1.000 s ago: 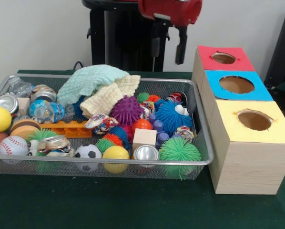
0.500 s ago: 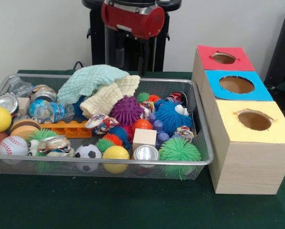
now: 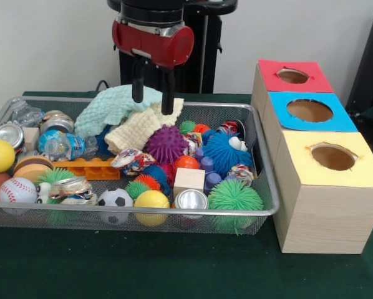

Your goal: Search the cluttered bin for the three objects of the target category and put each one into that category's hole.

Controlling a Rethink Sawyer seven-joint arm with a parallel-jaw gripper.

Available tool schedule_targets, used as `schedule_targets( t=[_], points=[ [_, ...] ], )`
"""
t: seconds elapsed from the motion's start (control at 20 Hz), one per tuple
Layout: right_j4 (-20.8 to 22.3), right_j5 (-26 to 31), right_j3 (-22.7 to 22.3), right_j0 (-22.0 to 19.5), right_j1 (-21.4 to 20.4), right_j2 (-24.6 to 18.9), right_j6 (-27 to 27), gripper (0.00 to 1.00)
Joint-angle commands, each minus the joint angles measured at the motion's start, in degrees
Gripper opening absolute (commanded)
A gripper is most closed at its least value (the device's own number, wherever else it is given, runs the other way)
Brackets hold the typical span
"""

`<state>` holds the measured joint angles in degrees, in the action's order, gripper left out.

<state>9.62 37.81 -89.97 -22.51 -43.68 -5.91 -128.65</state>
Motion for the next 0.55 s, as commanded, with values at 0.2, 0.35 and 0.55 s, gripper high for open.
schedule_targets(
  t=[0.2, 0.35, 0.55],
  points=[
    [4.43, 3.54, 2.25, -2.31, 3.02, -8.05, 12.16, 1.00],
    [4.75, 4.09, 2.56, -2.69, 3.26, -8.76, 11.81, 1.00],
    [5.31, 4.88, 3.14, -3.09, 3.11, -9.42, 12.08, 1.00]
  ],
)
